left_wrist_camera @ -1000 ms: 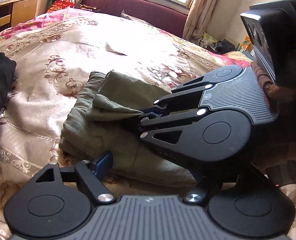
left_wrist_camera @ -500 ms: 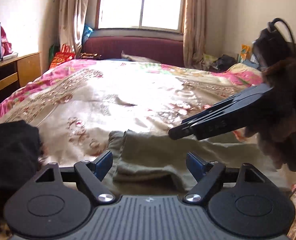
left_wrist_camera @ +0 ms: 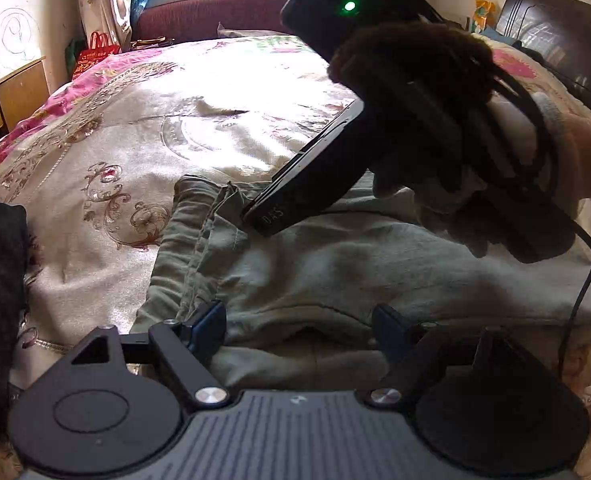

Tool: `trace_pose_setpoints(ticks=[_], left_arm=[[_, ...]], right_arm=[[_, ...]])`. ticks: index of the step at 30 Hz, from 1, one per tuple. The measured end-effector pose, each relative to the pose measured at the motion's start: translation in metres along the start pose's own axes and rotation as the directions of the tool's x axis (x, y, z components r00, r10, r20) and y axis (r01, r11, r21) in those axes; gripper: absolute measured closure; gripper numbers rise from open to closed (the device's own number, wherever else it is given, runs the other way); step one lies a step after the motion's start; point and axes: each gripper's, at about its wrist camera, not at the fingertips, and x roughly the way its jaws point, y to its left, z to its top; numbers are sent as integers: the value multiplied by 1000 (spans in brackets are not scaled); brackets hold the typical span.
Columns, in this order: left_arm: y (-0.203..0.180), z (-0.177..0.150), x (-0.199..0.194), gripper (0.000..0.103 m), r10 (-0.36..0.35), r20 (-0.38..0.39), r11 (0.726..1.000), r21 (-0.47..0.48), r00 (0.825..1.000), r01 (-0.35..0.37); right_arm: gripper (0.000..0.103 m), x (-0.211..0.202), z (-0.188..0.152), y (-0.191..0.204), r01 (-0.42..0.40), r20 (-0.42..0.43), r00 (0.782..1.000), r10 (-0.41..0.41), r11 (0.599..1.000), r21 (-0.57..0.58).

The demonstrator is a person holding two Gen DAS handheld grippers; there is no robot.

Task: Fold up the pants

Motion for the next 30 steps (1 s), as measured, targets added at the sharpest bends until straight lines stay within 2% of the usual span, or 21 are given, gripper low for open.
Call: trace_pose_setpoints(ticks=[4, 8, 11, 13, 14, 16, 17, 19, 21, 22, 24, 26, 28, 30], left_arm=[[-10, -7, -13, 10, 27, 3, 998, 54, 1000, -27], [-21, -2, -32, 9, 72, 107, 990, 113, 992, -84], [-27, 8, -31, 9, 69, 163, 987, 132, 984, -91], [-29, 13, -25, 9, 38, 178, 989, 131, 983, -62], [-29, 15, -20, 9, 17, 171, 991, 126, 985, -39], [-27, 15, -5, 9, -6, 110, 993, 116, 994, -7], [-26, 14, 3, 9, -12, 68, 994, 108, 998, 4], [-19, 6, 21, 9, -9, -47, 998, 59, 999, 12], [-13, 3, 16, 9, -31, -60, 999, 16, 998, 32], [-13, 4, 11, 9, -30, -68, 999, 14, 997, 31], [-13, 5, 9, 9, -2, -74, 1000, 23, 997, 4], [-19, 8, 4, 9, 26, -71, 999, 38, 997, -24], [-25, 15, -3, 9, 44, -33, 997, 58, 999, -42], [-35, 23, -8, 9, 62, 25, 995, 81, 998, -64]], right_arm=[[68, -5, 6, -16, -39, 29, 999, 36, 995, 91], [66, -38, 4, -28, -33, 101, 995, 21, 992, 124], [65, -69, -13, -39, -20, 126, 992, -4, 981, 193], [65, -88, -35, -44, -4, 120, 993, -23, 975, 221], [65, -94, -46, -45, 5, 113, 993, -32, 974, 228], [65, -103, -74, -50, 22, 84, 995, -45, 965, 261], [65, -103, -86, -55, 26, 54, 998, -43, 958, 287], [64, -101, -114, -69, 91, -11, 996, -93, 933, 347], [62, -96, -141, -89, 185, -78, 983, -168, 900, 396], [62, -98, -151, -100, 204, -90, 979, -183, 876, 437], [62, -112, -166, -119, 199, -77, 979, -187, 824, 531], [62, -129, -174, -129, 235, -68, 969, -239, 790, 566], [61, -149, -179, -129, 239, -25, 960, -278, 775, 585], [61, -162, -181, -122, 223, 23, 957, -290, 782, 583]])
